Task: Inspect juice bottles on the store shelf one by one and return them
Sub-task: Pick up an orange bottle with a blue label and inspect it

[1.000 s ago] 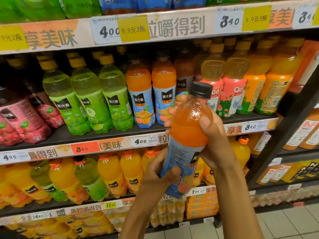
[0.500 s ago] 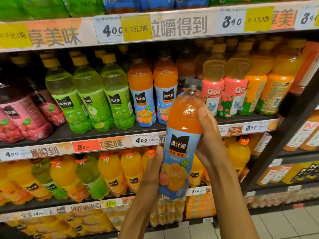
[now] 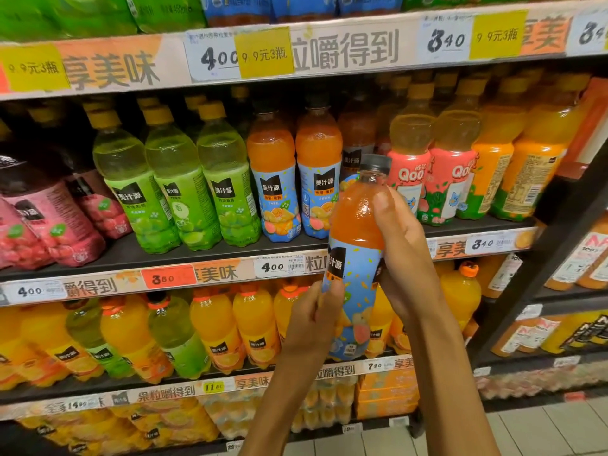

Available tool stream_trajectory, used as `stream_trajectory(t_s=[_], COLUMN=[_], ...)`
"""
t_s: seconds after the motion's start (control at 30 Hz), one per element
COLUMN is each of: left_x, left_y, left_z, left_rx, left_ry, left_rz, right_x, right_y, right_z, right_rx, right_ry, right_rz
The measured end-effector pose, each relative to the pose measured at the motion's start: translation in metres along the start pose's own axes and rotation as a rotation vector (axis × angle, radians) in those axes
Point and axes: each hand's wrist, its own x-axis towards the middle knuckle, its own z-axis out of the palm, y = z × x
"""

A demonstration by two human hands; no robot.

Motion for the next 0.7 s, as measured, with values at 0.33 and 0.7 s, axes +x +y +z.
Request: stream_trajectory(t_s=[0.33,0.7], left_x=[-0.019,-0.011], left_y=[0.012,0.024], left_z=[-0.006,-0.001], left_rx=[-0.353,-0.143], left_ry=[-0.298,-0.085], left_rz=[-0.266,-0.226], right_x=[0.004,0.002], right_y=[-0.001,-0.006], right_z=[0.000,-0.001], right_rx=[0.206,0.034], right_ry=[-0.050,0.013], right_rz=[0.136,0.103])
